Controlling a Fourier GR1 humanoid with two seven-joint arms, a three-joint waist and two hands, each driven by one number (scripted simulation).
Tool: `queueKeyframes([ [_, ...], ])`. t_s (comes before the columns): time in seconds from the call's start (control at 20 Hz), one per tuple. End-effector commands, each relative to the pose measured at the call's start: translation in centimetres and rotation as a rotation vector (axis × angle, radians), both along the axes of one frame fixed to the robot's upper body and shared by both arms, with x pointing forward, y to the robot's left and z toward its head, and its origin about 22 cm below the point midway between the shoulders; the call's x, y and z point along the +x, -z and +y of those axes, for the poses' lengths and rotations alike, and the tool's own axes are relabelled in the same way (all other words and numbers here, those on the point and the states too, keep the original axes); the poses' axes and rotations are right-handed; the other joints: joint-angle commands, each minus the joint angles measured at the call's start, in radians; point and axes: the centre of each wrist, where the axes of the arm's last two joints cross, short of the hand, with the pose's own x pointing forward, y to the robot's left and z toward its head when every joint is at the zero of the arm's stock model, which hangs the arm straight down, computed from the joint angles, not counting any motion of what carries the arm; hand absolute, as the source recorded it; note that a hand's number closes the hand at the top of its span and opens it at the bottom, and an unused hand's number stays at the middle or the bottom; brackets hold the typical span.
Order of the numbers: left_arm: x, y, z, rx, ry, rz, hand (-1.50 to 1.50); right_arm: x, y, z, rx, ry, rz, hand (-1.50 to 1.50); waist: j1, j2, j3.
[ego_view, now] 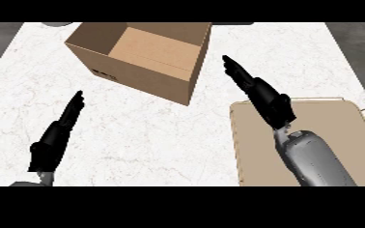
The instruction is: Pick the bell pepper from the tray and place it in the cardboard box
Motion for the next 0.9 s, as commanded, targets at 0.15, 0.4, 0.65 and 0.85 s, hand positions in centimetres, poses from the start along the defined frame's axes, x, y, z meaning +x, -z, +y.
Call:
queueKeyframes([
  [0.15,0.1,-2.0,2.1,0.049,-0.101,-0.004,0.0,-1.6,-3.4,-4.9,0.334,-0.165,-0.195,-1.5,0.009,-0.009,0.019],
  [0.4,-1.1,-0.3,-0.3,0.032,-0.16,0.049,0.0,-2.8,-2.0,-14.7,0.037,0.207,-0.266,1.5,-0.009,-0.004,0.018],
  [0.65,0.7,-2.9,-0.2,0.053,-0.162,0.027,0.0,-5.5,2.3,-21.1,0.32,0.181,-0.288,-1.5,0.014,0.0,0.017],
  [0.85,1.3,-3.5,-1.5,0.042,-0.141,0.038,0.0,-4.9,1.1,-22.5,0.041,0.029,-0.337,-1.5,0.022,0.001,0.016],
])
